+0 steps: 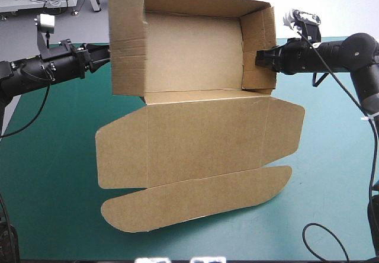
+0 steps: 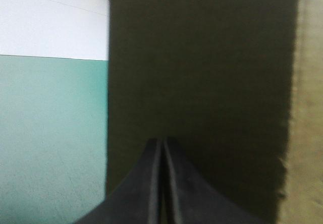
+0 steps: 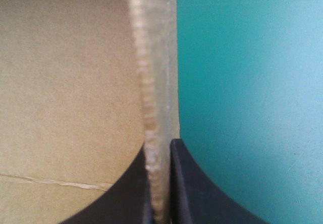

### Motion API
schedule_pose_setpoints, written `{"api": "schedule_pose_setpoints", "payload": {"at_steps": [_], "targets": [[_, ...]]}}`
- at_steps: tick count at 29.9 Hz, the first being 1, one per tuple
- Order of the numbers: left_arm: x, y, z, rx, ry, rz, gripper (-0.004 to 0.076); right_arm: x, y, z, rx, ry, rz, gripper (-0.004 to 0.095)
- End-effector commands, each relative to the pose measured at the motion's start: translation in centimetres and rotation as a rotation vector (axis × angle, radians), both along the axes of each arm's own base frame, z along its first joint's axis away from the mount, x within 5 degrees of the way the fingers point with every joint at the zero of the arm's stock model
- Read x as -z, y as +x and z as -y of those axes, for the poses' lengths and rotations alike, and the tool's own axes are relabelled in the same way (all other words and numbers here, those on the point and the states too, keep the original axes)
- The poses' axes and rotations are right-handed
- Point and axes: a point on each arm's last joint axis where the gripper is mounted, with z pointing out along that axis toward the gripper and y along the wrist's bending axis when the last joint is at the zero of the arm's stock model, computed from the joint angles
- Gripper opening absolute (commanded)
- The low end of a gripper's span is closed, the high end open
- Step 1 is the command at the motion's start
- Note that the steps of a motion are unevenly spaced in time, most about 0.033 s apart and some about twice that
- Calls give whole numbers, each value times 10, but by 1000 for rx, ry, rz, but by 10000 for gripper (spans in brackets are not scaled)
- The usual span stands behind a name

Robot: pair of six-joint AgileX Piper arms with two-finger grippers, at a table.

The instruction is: Fold the box

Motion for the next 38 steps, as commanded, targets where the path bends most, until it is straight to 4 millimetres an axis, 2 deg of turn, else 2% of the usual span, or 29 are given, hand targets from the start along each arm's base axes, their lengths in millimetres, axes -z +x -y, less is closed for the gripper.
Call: {"api": "schedule_pose_setpoints", "payload": {"at_steps": [1,10,16,19,24,26,35,38], "targets": [[-23,-22,12,104,-43,66,-9,-28,-9,-1,37,84,101,1],[-21,-24,25,149,-26,57,-9,-28,-8,0,47,79,111,2],[-20,-24,26,154,4,80,5,-29,-8,-1,47,80,114,2],[-20,-24,26,154,8,87,90,-28,-8,-6,37,56,120,2],[-20,-24,26,154,8,87,364,-26,-9,-16,32,15,127,2],[-20,-24,26,154,8,87,445,-26,-9,-17,38,17,131,2],[-19,-24,26,154,8,76,461,-27,-8,-17,49,22,140,2],[-14,-23,25,141,64,67,461,-27,-8,-18,47,23,141,2]]}}
